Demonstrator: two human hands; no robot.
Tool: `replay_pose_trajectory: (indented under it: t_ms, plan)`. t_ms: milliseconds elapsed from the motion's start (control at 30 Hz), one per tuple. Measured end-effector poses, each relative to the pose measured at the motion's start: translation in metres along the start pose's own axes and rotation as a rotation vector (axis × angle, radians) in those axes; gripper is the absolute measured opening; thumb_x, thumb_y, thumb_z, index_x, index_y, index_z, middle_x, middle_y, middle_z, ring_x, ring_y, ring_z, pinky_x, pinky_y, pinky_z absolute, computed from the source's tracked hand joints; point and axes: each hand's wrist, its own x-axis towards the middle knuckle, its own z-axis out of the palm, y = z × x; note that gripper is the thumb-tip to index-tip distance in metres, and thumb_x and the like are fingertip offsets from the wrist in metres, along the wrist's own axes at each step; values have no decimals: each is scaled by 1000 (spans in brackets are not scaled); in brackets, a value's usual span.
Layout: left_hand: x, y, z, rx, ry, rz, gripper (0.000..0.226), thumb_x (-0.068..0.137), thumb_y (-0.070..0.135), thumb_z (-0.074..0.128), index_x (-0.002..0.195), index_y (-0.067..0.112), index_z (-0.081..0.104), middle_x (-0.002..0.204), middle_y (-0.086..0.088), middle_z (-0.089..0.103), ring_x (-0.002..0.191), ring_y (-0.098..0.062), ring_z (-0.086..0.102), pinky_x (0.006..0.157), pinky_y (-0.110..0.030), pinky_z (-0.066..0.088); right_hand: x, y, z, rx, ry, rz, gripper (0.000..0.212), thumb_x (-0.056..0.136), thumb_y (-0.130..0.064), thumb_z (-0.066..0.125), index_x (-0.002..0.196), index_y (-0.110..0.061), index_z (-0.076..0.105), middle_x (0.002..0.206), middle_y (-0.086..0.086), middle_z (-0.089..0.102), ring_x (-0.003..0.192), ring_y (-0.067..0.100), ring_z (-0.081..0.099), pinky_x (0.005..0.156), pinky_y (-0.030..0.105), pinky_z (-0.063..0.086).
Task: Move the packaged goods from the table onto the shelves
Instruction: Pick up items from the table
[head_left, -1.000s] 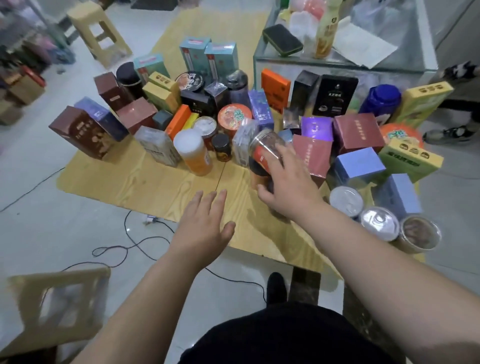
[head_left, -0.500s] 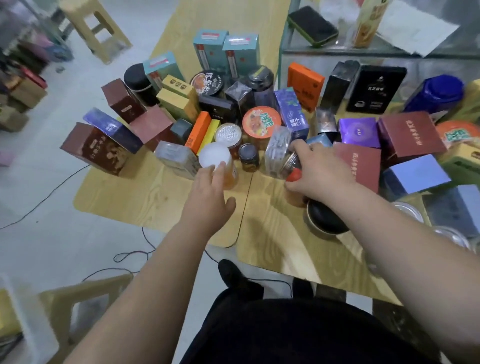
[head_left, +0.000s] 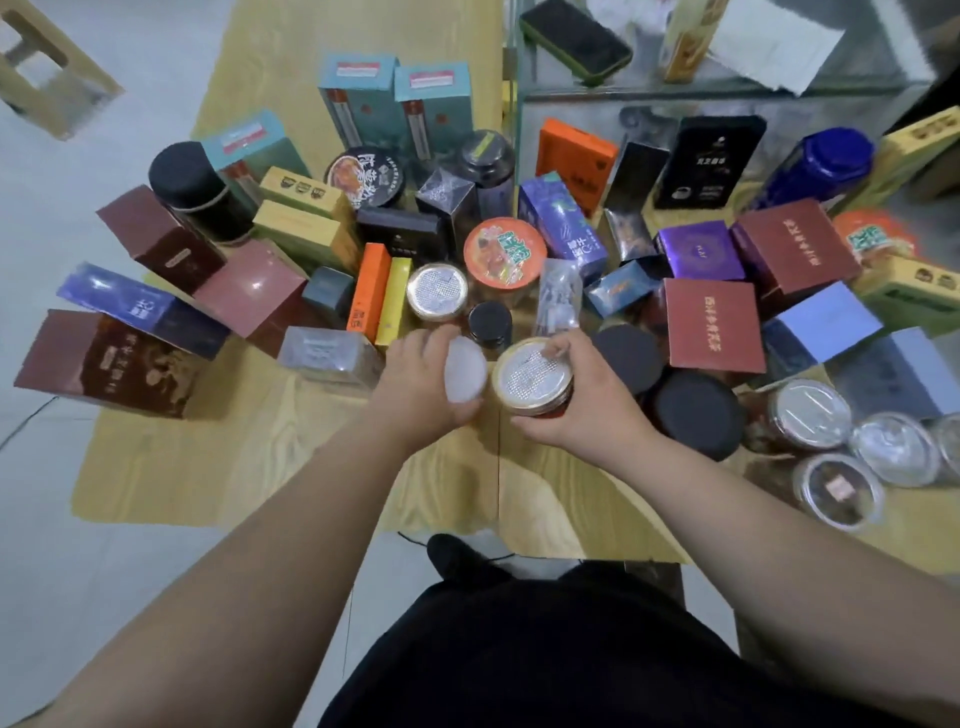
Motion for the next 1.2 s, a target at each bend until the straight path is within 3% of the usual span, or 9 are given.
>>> replay_pose_trajectory:
  t_ms: [233,400,500,600,700,867,967,1067,1200]
  plan:
    - [-24,-16,45,-691,5,-229,98,56,12,98,131,31,40,125,13,54,117,-5,50,87,1,33,-24,13,14,95,80,165,93,60,-27,96,129,-32,34,117,-24,46,105,-2,48,84,-2,32]
    - [-17,-16,53,-832,-57,-320,88,59,14,95,131,29,46,122,14,62,108,7,59,85,-11,46,-33,22,19,131,31,242,95,59,-30,97,129,-37,33,123,-21,49,109,0,51,85,1,35]
    - [-33,-14,36,-1040,-92,-427,84,57,40,84,132,20,52,121,2,68,111,-13,66,92,-36,57,-30,16,16,241,-6,330,90,57,-38,95,128,-38,39,123,-15,55,110,4,56,86,13,44]
    - [-68,-7,9,-1284,-81,-484,80,62,40,76,135,18,52,126,-9,68,118,-29,65,100,-54,52,-24,10,16,660,-84,395,82,48,-38,92,121,-31,54,114,-3,69,105,18,69,89,38,57]
    - [-105,8,-13,-1509,-23,-548,77,65,42,68,134,11,53,116,-10,73,106,-29,71,83,-47,60,-17,-4,17,959,-264,412,73,52,-34,82,119,-15,58,97,6,75,86,23,74,70,39,61]
    - [-162,50,-20,-1871,173,-646,45,84,48,57,93,11,81,92,-10,76,74,-21,74,61,-29,59,-21,-27,16,965,-605,327,74,53,-48,83,116,-16,62,88,5,74,80,21,72,70,44,61]
    - [-200,75,-13,-1838,302,-611,74,52,57,90,112,15,74,108,-11,76,94,-26,75,71,-41,61,-29,-34,17,873,-780,277,88,42,-60,92,115,-18,68,93,7,73,83,22,71,77,47,58]
    - [-240,97,-3,-1802,600,-725,60,77,50,72,123,12,63,111,-12,75,99,-30,73,76,-48,61,-48,-42,22,801,-955,286,114,44,-59,94,137,-8,51,103,11,71,89,24,71,83,50,57]
    - [-303,125,14,-1823,921,-838,59,94,47,51,137,7,58,124,-16,67,114,-37,61,104,-66,44,-94,-58,36,729,-1190,233,101,52,-58,91,131,-9,55,105,11,72,91,24,71,80,49,60]
